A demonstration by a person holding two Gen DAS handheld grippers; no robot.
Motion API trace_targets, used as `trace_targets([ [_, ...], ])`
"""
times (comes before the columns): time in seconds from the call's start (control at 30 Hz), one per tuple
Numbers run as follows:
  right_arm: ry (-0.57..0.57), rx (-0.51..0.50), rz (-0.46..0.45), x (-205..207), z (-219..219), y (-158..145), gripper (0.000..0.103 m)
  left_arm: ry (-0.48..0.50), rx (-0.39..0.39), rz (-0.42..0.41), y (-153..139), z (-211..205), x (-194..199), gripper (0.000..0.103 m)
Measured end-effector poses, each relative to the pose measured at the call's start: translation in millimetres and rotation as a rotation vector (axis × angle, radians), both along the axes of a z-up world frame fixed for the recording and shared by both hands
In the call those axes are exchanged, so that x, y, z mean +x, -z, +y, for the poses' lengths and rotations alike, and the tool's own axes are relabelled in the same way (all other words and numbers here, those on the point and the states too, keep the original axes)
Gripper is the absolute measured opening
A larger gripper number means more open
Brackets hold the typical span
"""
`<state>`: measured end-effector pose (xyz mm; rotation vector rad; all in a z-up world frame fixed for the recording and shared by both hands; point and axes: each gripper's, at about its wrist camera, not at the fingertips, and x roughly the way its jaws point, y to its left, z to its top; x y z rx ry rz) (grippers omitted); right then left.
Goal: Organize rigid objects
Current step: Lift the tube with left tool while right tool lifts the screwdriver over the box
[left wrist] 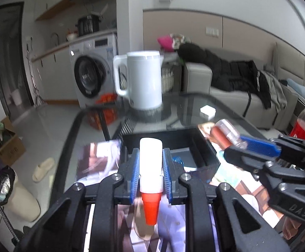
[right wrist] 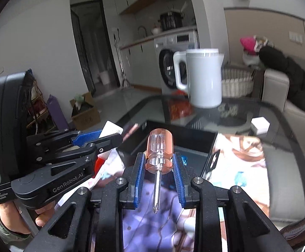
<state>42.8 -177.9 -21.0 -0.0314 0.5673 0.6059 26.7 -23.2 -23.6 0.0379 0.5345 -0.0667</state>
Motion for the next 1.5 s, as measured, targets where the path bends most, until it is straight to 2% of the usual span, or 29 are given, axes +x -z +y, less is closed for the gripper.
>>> trace_targets([
  [0.07, 0.009, 0.018, -0.068, -9.5, -3.4, -10.3, 0.026, -0.021, 0.025, -0.043, -5.4, 0.3, -3.1, 0.019],
  [0.23, 0.035, 0.036, -0.2, -28.2, -1.4, -25.7, 0.026, -0.044, 0.024, -0.157, -19.2, 3.4, -16.9, 0.019],
  [0.33, 0.027, 0.036, -0.238, -35.5, 0.0, -28.6, 0.026, -0.036, 0.035, -0.225, -29.1, 2.3, -24.2, 0.019],
  [0.47, 0.017, 0.039, -0.248, -39.5, 2.2, -30.4, 0.026, -0.033, 0.03, -0.251, -34.1, 3.3, -29.1, 0.019],
  [1.0, 0.04, 0.077, -0.222, -26.5, 1.4, -33.5, 0.026, -0.056, -0.045, -0.188, -31.5, 11.1, -2.8, 0.019],
  [1.5, 0.085, 0.097, -0.146, 31.7, 14.7, -23.9, 0.026, -0.069, -0.105, -0.12, -10.1, 14.2, 56.2, 0.019],
])
